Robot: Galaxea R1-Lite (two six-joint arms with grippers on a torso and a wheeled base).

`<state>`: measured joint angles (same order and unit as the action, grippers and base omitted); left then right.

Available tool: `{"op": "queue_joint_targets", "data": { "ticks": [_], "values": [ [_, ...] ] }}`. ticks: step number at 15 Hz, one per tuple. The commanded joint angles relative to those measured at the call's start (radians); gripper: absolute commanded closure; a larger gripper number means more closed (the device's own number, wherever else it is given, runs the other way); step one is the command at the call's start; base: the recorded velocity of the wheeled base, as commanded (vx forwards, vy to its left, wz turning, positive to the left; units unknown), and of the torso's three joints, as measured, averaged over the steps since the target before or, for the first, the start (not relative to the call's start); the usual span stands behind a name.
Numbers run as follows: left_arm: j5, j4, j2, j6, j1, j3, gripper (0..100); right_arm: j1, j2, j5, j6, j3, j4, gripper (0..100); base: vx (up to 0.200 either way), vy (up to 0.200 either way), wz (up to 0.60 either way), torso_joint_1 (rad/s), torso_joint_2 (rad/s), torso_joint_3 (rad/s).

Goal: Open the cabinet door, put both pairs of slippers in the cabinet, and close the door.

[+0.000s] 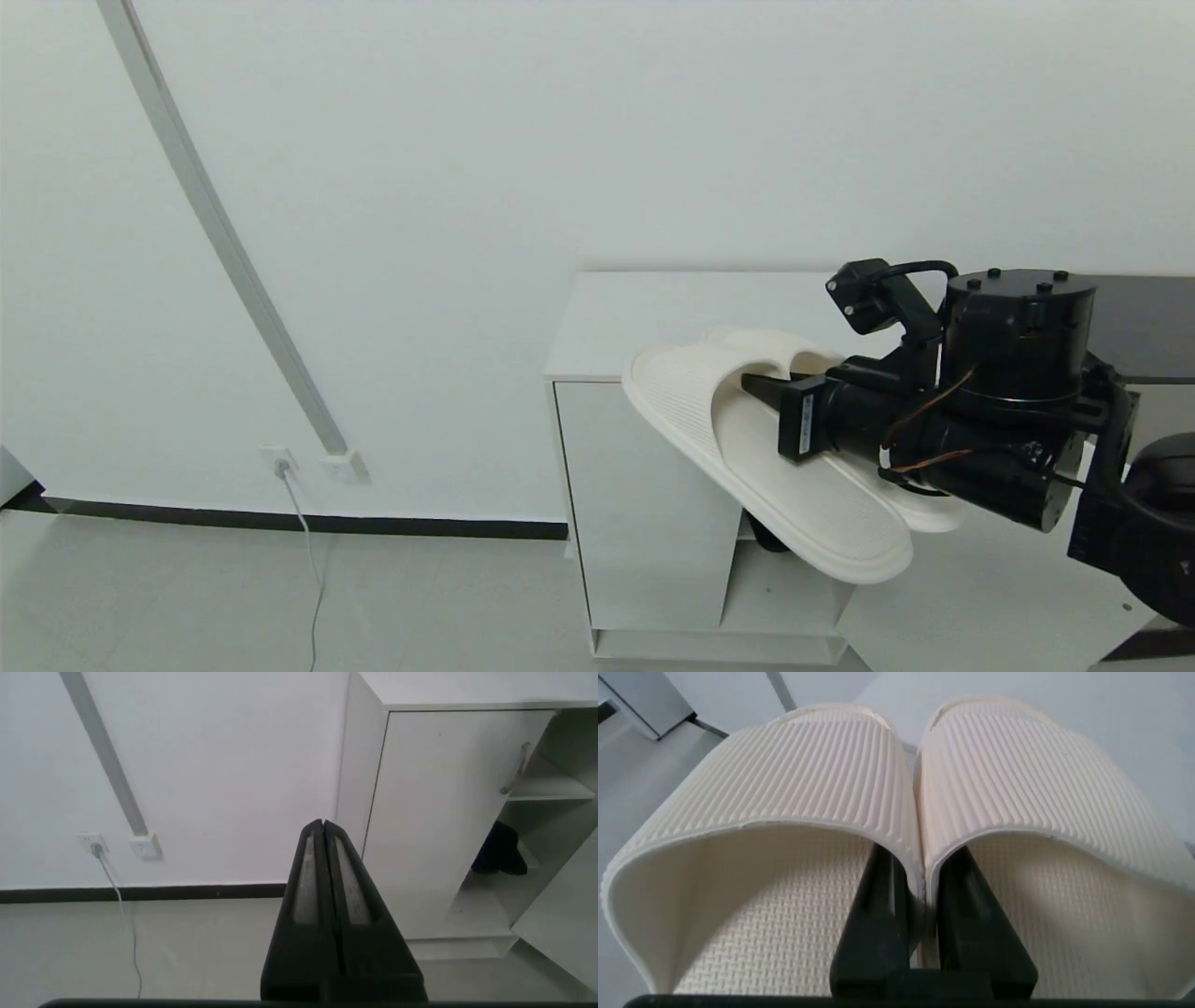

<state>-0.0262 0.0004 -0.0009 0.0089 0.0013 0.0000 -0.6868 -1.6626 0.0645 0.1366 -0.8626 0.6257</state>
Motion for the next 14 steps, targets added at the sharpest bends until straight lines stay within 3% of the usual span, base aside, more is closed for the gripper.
{"op": "queue_joint_targets", "data": {
  "ticks": [1, 12, 14],
  "values": [
    [0.000, 0.000, 0.001, 0.000, 0.000, 0.000, 100, -0.005, -0.005, 0.000, 0.000, 0.000, 0.000, 100, 0.000, 0.000, 0.00, 0.000, 0.00, 0.000],
    [0.000, 0.000, 0.001, 0.000, 0.000, 0.000, 100, -0.023, -0.023, 0.001, -0.005, 0.013, 0.003, 100, 0.000, 0.000, 0.00, 0.000, 0.00, 0.000],
    [0.000, 0.000, 0.001, 0.000, 0.000, 0.000, 100, -0.023, -0.022, 0.001, -0.003, 0.014, 0.005, 100, 0.000, -0.200, 0.00, 0.002, 0.00, 0.000]
  ]
}}
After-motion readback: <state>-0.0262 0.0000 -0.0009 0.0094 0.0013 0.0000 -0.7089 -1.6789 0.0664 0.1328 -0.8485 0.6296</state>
